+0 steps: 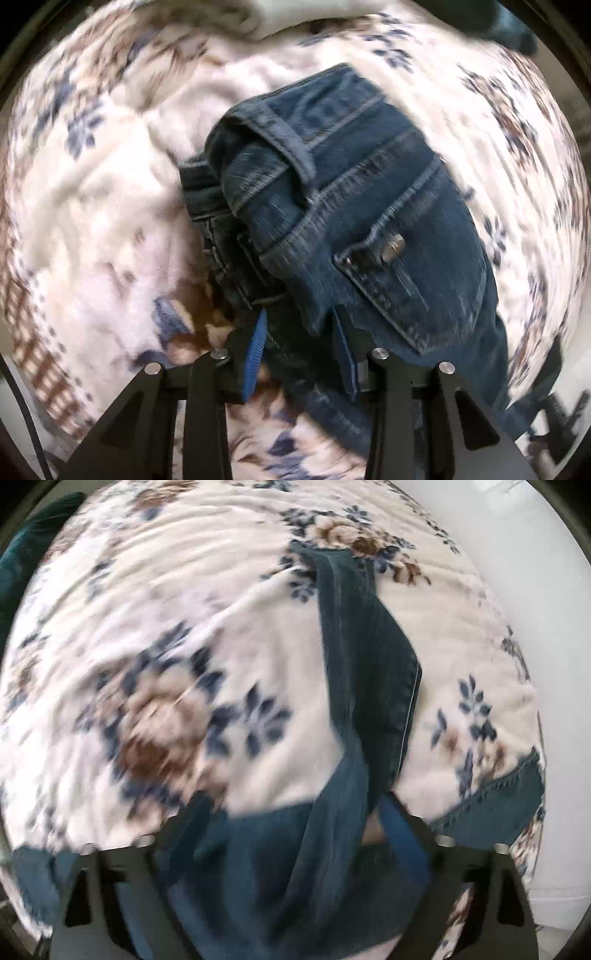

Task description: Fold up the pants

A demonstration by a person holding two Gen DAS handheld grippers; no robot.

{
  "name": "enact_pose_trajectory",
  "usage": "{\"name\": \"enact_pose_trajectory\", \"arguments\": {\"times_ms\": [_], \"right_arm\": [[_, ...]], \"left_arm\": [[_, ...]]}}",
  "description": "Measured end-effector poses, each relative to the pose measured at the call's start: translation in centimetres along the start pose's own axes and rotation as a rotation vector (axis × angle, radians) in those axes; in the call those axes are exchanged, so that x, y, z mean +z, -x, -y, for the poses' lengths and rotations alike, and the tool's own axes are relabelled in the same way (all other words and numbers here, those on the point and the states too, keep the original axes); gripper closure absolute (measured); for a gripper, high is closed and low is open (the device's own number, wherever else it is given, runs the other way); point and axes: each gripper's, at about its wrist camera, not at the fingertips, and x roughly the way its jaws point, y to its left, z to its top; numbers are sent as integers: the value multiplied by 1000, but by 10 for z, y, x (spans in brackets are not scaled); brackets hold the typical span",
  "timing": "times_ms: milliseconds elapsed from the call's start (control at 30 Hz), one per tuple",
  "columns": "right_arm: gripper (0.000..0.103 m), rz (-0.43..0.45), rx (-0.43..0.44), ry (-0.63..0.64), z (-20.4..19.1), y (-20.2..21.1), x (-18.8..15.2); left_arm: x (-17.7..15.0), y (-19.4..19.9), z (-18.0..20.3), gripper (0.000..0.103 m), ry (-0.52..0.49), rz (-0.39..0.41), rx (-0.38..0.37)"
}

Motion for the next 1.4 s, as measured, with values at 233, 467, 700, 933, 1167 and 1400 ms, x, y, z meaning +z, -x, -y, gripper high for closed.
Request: {"name": "enact_pose_trajectory", "arguments": {"times_ms": [233, 467, 700, 933, 1167, 1400], "right_arm": [[97, -7, -13, -125, 39, -21, 20], [94, -105, 109, -493, 189, -22, -64], [41, -223, 336, -621, 226, -55, -120], [26, -16, 305, -814, 291, -24, -126], [26, -13, 365, -930, 340, -61, -102], [81, -36, 297, -795, 331, -87, -91]], "left_arm": [[0, -13, 3, 68, -8, 9, 7], [-6, -20, 16, 64, -59, 23, 30], [-23, -20, 46, 63, -143, 42, 62], [-75, 2, 66, 63, -215, 56, 49], [-163, 4, 139, 63, -495, 96, 101], [-197, -26, 167, 63, -617, 67, 173]]}}
